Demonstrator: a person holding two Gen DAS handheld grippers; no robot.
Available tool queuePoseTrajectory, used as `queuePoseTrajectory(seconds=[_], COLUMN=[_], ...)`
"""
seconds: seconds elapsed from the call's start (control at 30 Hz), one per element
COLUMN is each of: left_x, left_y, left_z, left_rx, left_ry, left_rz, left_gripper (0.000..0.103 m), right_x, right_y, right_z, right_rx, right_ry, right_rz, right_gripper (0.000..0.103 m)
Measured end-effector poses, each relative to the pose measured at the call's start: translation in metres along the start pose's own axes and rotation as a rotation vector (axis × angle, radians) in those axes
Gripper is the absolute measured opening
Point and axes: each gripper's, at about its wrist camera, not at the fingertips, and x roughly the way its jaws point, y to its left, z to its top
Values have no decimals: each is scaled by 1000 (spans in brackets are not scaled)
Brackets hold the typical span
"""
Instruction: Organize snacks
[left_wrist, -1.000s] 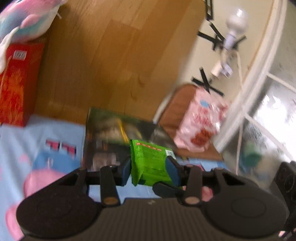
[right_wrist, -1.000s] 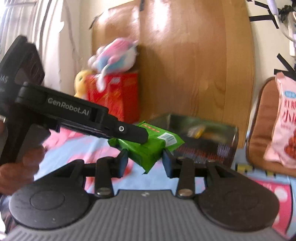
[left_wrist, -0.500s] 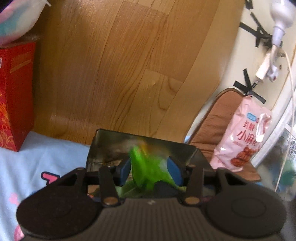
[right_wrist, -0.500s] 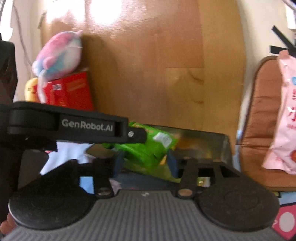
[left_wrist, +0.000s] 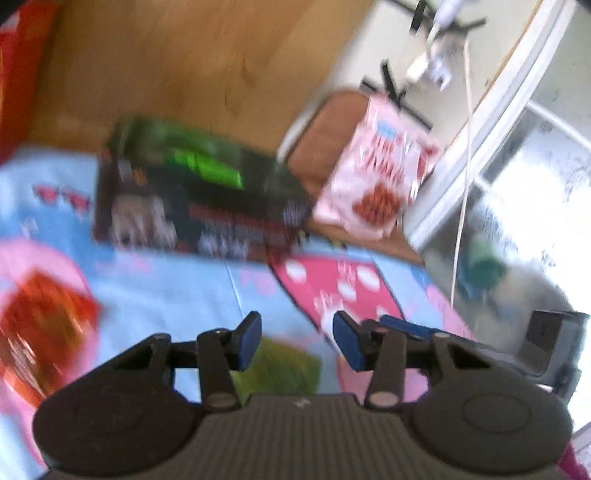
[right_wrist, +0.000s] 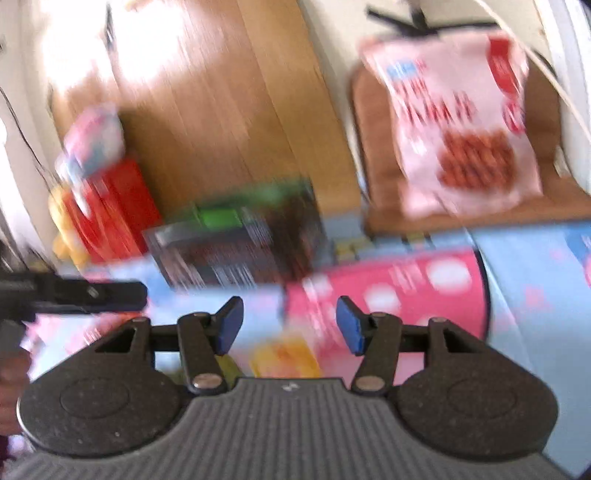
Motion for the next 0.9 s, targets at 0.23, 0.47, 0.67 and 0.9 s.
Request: queuePoseTrajectory(seconds=[0.23, 0.47, 0.67, 0.9], left_x=[-3, -50, -72, -79], left_y=[0, 14, 29, 40], left_z=[-9, -14, -42, -67], left_rx=[-47, -97, -107, -125], left_ry=[49, -34, -18, 11], left_rz=[-20, -45, -5, 3], left_gripper=[43, 49, 49, 49], right_x=[22, -3, 3, 2], right_y=[15, 64, 115, 111], right_z=[-19, -30, -51, -56], right_rx=[0, -113, -243, -285], right_ry=[45, -2, 115, 109], right_rz=[20, 172, 461, 428], right_gripper=[48, 47, 48, 52])
